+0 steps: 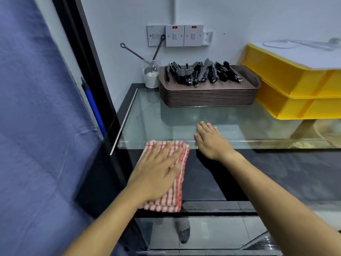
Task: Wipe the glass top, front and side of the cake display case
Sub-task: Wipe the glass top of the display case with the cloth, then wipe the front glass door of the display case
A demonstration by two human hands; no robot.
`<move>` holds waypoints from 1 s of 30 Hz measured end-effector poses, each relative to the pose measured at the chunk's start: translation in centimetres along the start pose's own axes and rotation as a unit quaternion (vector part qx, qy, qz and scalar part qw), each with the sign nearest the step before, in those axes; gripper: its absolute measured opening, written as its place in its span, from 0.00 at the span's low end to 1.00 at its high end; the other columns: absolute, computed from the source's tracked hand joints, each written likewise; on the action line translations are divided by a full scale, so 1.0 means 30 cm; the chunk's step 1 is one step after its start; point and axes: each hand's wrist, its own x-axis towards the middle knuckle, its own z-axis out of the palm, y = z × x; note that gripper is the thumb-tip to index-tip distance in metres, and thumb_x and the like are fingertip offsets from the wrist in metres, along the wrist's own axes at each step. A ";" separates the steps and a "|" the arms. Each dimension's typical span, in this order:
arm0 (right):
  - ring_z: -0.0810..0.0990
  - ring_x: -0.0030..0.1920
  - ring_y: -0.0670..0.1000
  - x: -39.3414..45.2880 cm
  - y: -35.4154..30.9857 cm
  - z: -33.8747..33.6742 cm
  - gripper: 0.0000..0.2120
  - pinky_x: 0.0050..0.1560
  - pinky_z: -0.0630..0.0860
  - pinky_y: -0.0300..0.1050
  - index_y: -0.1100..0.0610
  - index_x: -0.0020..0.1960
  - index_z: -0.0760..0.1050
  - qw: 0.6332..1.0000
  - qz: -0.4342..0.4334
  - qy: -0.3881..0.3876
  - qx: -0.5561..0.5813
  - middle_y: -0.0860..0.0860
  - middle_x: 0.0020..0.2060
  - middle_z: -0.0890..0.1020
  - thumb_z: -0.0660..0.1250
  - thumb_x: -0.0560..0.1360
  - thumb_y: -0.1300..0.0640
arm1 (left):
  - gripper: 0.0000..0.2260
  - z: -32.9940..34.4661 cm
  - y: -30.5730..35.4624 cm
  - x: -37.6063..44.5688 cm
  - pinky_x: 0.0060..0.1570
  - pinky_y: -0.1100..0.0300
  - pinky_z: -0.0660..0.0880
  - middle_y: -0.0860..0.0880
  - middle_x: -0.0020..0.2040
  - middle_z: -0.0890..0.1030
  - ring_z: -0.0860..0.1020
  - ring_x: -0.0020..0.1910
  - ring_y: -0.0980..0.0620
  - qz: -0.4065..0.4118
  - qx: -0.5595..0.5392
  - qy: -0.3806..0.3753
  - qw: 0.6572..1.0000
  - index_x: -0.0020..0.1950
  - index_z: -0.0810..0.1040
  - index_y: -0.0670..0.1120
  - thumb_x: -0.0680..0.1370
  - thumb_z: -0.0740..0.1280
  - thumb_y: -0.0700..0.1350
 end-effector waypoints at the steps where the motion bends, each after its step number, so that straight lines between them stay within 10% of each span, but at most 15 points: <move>1: 0.43 0.84 0.56 -0.026 -0.003 -0.004 0.28 0.82 0.40 0.51 0.60 0.84 0.51 1.000 0.002 0.000 -0.013 0.55 0.84 0.49 0.47 0.88 0.48 | 0.24 -0.011 -0.055 -0.037 0.80 0.53 0.31 0.62 0.80 0.31 0.29 0.80 0.52 -0.021 0.004 -0.002 1.000 0.80 0.35 0.69 0.84 0.37 0.65; 6: 0.44 0.84 0.58 -0.189 -0.034 0.005 0.28 0.82 0.42 0.54 0.61 0.84 0.50 0.998 0.055 0.007 -0.004 0.57 0.84 0.49 0.46 0.87 0.49 | 0.26 -0.076 -0.285 0.069 0.81 0.46 0.36 0.54 0.85 0.38 0.37 0.84 0.46 -0.179 0.001 0.003 0.984 0.83 0.39 0.65 0.85 0.39 0.64; 12: 0.66 0.70 0.63 -0.310 -0.004 0.041 0.17 0.70 0.61 0.59 0.64 0.63 0.70 0.986 0.148 0.076 0.023 0.62 0.67 0.73 0.51 0.85 0.54 | 0.24 0.008 0.109 -0.013 0.81 0.49 0.34 0.55 0.84 0.38 0.36 0.83 0.47 0.036 -0.016 -0.022 0.999 0.83 0.40 0.66 0.86 0.40 0.61; 16: 0.64 0.74 0.64 -0.419 -0.055 0.090 0.34 0.74 0.61 0.62 0.65 0.69 0.70 0.989 0.109 0.099 -0.001 0.62 0.73 0.70 0.43 0.82 0.41 | 0.24 -0.017 -0.107 -0.127 0.82 0.44 0.38 0.55 0.83 0.37 0.37 0.83 0.47 -0.023 0.001 -0.015 1.000 0.82 0.38 0.66 0.86 0.39 0.63; 21: 0.52 0.83 0.57 -0.473 -0.263 0.200 0.27 0.82 0.45 0.53 0.59 0.81 0.62 0.992 0.015 0.122 -0.006 0.55 0.82 0.59 0.49 0.87 0.46 | 0.25 -0.062 -0.373 -0.204 0.82 0.49 0.37 0.54 0.85 0.40 0.40 0.84 0.46 -0.085 0.007 -0.016 0.996 0.84 0.41 0.65 0.86 0.40 0.61; 30: 0.56 0.82 0.57 -0.462 -0.337 0.270 0.35 0.82 0.50 0.55 0.55 0.82 0.62 0.984 0.023 0.168 -0.052 0.52 0.82 0.62 0.39 0.81 0.42 | 0.25 -0.068 -0.341 -0.257 0.82 0.46 0.40 0.52 0.85 0.38 0.38 0.84 0.46 -0.104 -0.005 0.010 0.994 0.84 0.43 0.65 0.86 0.43 0.63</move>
